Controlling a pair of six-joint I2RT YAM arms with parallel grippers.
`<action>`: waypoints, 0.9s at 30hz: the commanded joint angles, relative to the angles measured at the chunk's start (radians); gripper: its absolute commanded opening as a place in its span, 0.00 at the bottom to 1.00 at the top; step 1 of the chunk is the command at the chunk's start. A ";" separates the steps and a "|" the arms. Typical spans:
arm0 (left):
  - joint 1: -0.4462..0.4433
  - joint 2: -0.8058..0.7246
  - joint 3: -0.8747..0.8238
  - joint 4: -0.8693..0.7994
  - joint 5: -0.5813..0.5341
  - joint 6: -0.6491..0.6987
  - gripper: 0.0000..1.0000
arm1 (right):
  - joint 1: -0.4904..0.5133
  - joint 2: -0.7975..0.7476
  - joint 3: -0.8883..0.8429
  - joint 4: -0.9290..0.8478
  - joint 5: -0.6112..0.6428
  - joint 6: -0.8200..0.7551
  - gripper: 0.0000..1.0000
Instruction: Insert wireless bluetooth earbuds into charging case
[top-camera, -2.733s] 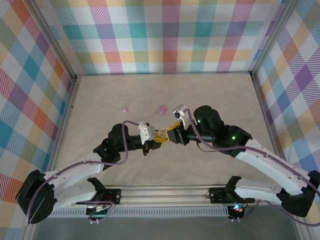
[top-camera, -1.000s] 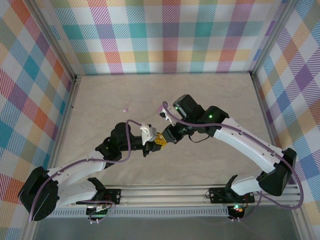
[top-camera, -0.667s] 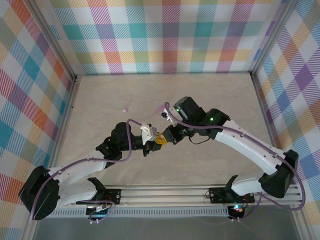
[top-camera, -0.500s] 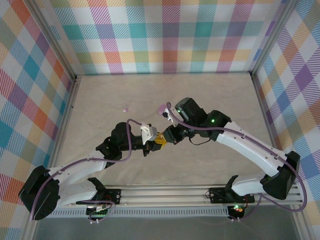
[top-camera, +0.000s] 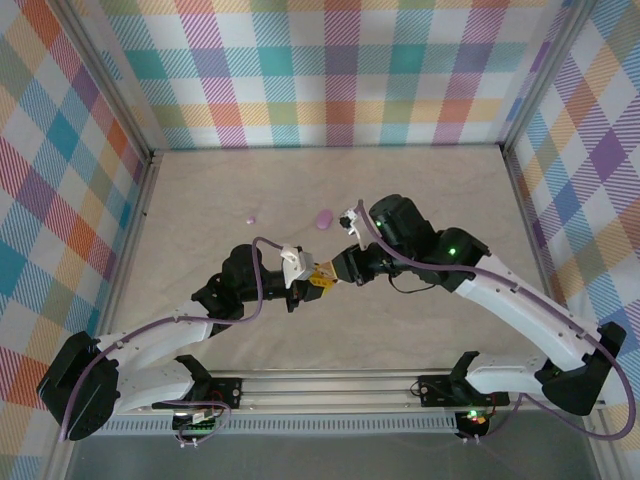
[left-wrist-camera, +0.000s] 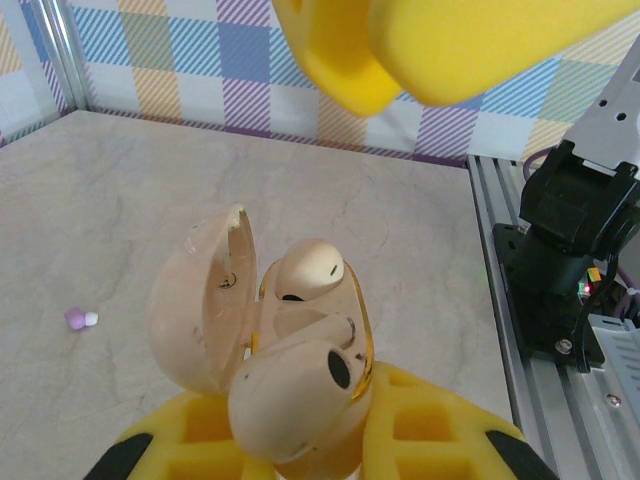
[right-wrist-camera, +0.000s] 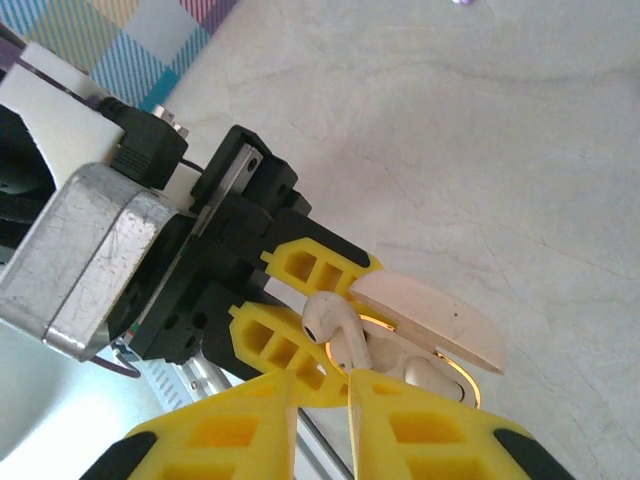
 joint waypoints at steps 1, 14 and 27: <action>0.011 -0.020 0.029 0.049 0.000 -0.016 0.00 | 0.012 0.000 -0.032 0.073 -0.029 0.008 0.23; 0.011 -0.054 0.021 0.033 -0.009 -0.021 0.00 | 0.058 0.072 0.002 0.078 0.007 -0.008 0.27; 0.011 -0.053 0.020 0.035 -0.006 -0.027 0.00 | 0.105 0.109 0.067 0.002 0.106 -0.037 0.29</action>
